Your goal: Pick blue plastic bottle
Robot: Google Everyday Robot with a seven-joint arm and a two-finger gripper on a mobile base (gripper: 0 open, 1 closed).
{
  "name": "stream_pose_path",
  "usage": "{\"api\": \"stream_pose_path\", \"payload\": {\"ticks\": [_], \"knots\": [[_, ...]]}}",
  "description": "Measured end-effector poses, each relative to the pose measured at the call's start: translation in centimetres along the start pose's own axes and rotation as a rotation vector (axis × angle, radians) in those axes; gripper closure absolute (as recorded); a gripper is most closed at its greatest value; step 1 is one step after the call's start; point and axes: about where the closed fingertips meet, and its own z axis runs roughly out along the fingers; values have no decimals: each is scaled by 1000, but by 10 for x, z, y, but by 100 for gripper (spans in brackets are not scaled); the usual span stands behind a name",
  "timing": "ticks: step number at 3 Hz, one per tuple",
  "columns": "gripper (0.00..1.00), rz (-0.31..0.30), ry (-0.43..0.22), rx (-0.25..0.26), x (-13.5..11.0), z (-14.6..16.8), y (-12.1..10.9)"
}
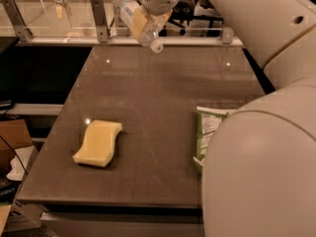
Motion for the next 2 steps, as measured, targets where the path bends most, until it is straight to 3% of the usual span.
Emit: {"api": "stream_pose_path", "payload": {"ticks": [2], "knots": [[100,-106,-99,-34,-14,-45,13]]}}
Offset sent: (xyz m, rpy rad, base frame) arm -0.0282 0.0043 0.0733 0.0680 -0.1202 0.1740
